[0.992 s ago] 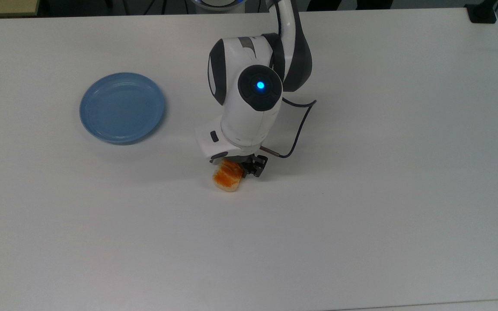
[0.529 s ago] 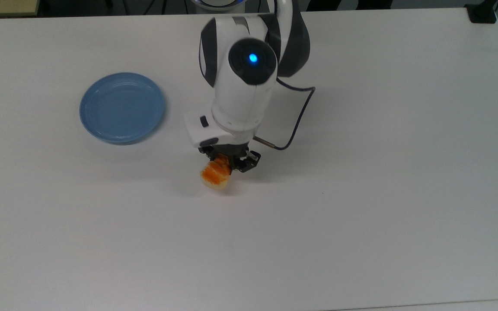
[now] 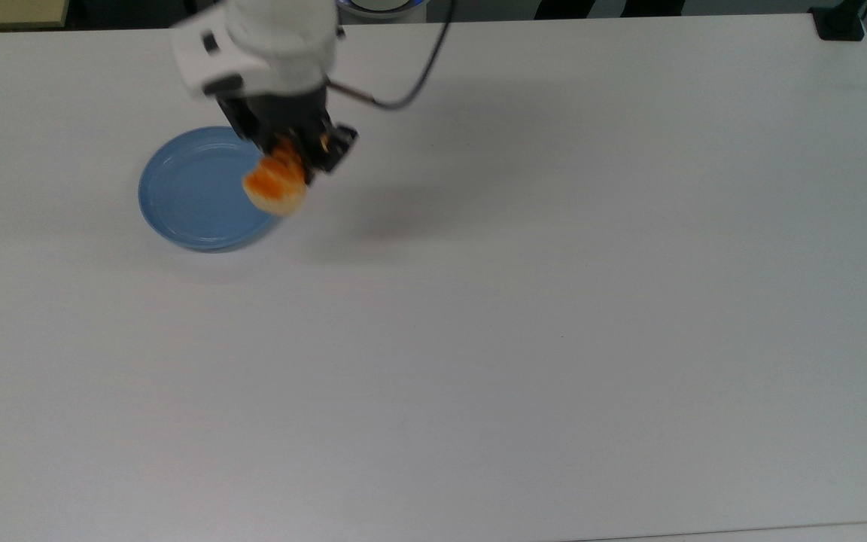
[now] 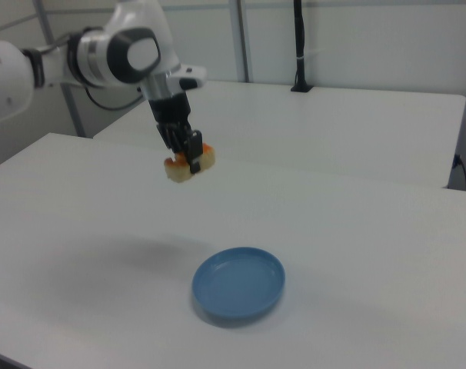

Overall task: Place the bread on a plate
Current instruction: 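Carry the held bread roll over the light blue plate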

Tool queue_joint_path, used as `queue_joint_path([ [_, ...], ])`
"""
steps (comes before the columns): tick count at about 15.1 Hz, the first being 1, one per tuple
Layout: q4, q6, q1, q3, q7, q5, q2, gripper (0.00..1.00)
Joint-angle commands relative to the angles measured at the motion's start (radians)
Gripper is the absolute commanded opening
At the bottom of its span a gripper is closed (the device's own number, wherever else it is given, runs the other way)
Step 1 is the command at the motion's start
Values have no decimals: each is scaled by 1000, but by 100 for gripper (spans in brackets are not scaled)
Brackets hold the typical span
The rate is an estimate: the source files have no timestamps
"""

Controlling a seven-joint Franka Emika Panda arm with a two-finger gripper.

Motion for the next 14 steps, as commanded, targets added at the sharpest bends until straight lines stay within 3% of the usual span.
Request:
queue_joint_path([
  [1,-74,-70,-51,1,-114,34,-123,43],
  [3,-80,-84,-96,1,-149,34,-134,43],
  [5,-167,-48,-137,-1,-207,30,-176,43],
  [11,-431,279,-217,-4,-220,18,-203,43],
  [14,-476,353,-242,-4,-223,18,-160,43],
])
